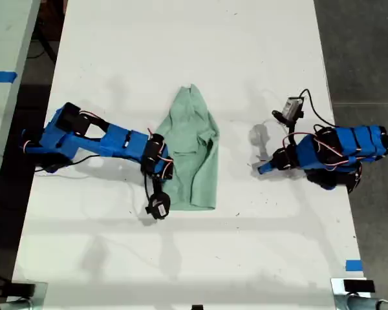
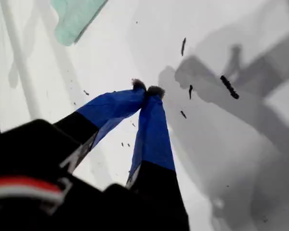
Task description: Fold t shirt
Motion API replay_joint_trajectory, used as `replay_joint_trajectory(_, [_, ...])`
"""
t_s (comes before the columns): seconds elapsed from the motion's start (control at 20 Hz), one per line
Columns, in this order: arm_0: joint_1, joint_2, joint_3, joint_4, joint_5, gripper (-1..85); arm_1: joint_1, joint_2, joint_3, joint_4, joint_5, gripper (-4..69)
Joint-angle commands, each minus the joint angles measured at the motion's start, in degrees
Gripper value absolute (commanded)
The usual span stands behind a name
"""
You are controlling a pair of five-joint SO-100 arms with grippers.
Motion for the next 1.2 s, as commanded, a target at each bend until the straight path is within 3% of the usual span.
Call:
replay_joint_trajectory(0.0, [-0.1,1.4,-2.7,-0.3,-0.1,-0.1,-3.7,-4.0,-0.7,1.0,5.7,0.7])
replay_joint_trajectory(0.15, [-0.5,0.8,-2.7,-0.2,-0.1,-0.1,-5.4,-37.0,-20.1,-4.0,7.1,2.5])
replay_joint_trajectory(0.25, [-0.7,0.8,-2.7,-0.4,0.0,-0.1,-6.9,-65.7,-42.4,-3.0,6.7,5.2])
replay_joint_trajectory(0.5, [-0.2,1.0,-2.7,0.3,-0.4,-0.1,-10.7,-97.4,-80.9,9.1,13.5,17.5])
replay_joint_trajectory(0.6, [-0.2,0.9,-2.7,0.3,-0.4,-0.1,-11.0,-109.7,-97.6,19.0,14.6,18.1])
replay_joint_trajectory(0.65, [-0.2,0.9,-2.7,0.3,-0.4,-0.1,-10.7,-114.4,-103.0,20.5,14.2,18.4])
replay_joint_trajectory(1.15, [0.2,1.2,-2.8,-0.1,-0.4,-0.1,-6.7,-124.9,-104.9,6.9,10.5,18.5])
